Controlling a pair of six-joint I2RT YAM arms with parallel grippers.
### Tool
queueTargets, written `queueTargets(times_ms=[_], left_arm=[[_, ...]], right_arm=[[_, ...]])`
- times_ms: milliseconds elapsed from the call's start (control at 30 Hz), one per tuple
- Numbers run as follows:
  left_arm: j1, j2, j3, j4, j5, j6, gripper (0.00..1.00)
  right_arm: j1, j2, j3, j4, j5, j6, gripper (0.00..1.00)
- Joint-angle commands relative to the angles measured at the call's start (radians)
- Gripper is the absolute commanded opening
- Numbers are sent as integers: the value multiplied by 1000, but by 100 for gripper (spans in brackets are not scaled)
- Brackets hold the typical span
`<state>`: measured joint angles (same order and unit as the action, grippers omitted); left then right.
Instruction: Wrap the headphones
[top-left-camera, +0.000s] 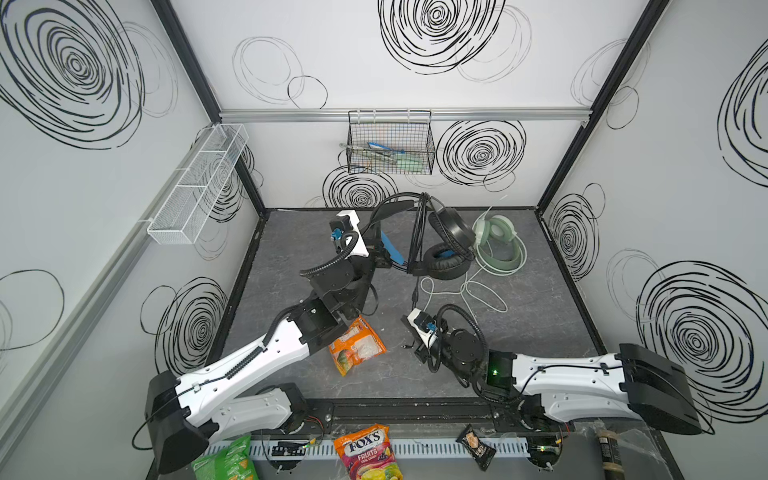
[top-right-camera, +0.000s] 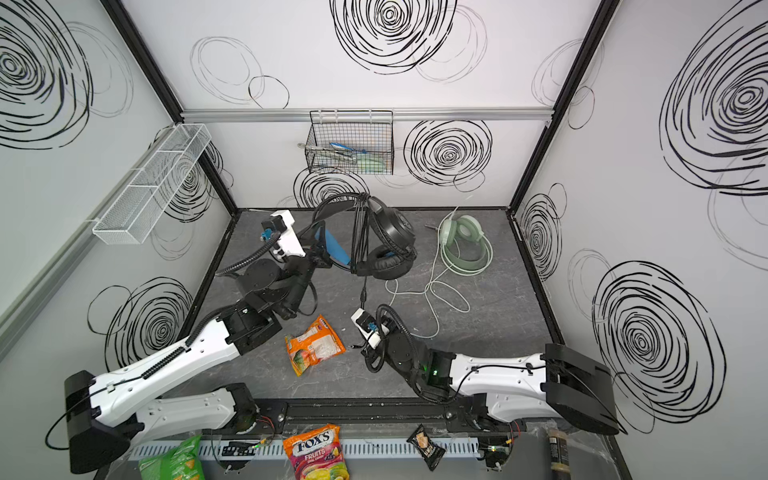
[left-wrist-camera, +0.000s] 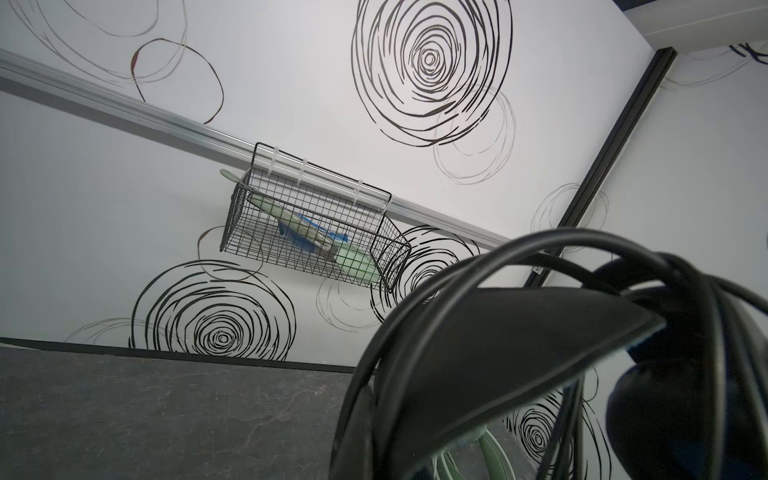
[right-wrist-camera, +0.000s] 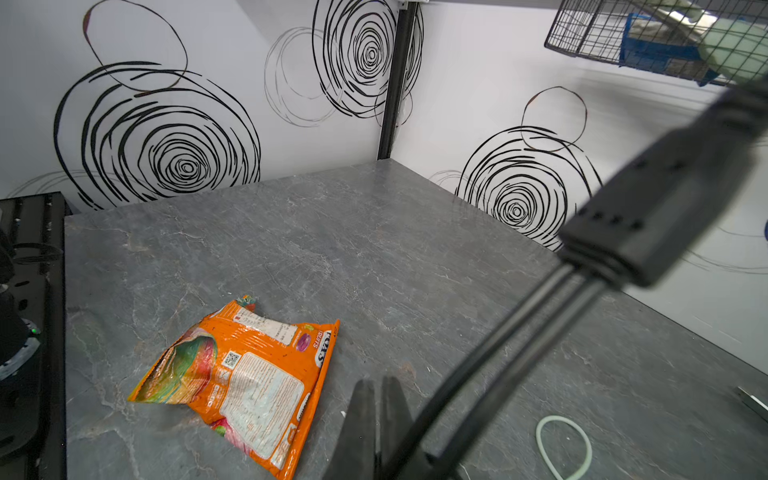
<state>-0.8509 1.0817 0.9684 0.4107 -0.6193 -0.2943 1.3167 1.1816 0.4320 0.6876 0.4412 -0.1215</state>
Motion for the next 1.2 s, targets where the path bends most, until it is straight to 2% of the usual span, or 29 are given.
queueTargets(times_ms=[0,100,300,600,833,933,1167], left_arm=[[7,-46,33,206,-9,-102,0],[10,-45,33,206,5,-124,0],[5,-40,26,206,-36,-64,0],[7,-21,-81,262,-191,173,0],[7,-29,-160,151,-152,113,0],[-19,-38,-193,95,-147,104,0],[-41,-54,-284,-50,-110,38,0]], right_arm=[[33,21,36,-11,-13,-22,0],[40,37,52,-8,-13,-28,0],[73,43,93,-50,5,-54,0],[148,-82,149,-166,46,-127,0],[147,-178,152,-213,134,-171,0],[140,-213,152,-247,184,-179,0],[100,-280,136,-302,193,-171,0]])
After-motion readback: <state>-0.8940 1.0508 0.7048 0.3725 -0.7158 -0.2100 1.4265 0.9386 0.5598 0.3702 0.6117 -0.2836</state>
